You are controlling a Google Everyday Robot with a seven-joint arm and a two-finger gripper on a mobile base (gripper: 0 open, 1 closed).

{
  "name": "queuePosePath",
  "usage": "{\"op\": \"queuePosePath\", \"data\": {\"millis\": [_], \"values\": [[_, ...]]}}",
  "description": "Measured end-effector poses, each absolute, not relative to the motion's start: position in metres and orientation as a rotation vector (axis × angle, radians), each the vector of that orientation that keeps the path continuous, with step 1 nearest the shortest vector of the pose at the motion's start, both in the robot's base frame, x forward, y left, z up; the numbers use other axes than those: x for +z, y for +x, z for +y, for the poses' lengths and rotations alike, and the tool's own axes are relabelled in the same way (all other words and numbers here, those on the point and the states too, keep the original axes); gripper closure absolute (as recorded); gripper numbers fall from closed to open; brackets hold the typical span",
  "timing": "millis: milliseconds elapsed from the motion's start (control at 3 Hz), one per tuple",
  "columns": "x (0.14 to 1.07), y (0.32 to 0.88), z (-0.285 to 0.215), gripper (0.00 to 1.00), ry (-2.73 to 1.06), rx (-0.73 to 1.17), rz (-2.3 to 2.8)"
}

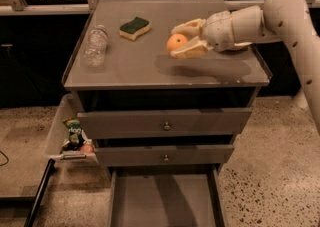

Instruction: Pick orange from bottom drawer and place on counter

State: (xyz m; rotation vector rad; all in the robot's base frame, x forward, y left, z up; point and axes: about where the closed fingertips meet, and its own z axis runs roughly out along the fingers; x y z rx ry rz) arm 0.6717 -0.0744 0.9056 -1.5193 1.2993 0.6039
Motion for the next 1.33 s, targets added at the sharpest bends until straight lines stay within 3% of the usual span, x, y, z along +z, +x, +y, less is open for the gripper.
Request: {"op": "queuePosePath", "data": {"millis": [667,1333], "values": [[0.867,0.69,-0.095,1.0,-1.476,0.501,1.503],[0.867,0.69,-0.094,0.58,-1.476,0.501,1.503]]}}
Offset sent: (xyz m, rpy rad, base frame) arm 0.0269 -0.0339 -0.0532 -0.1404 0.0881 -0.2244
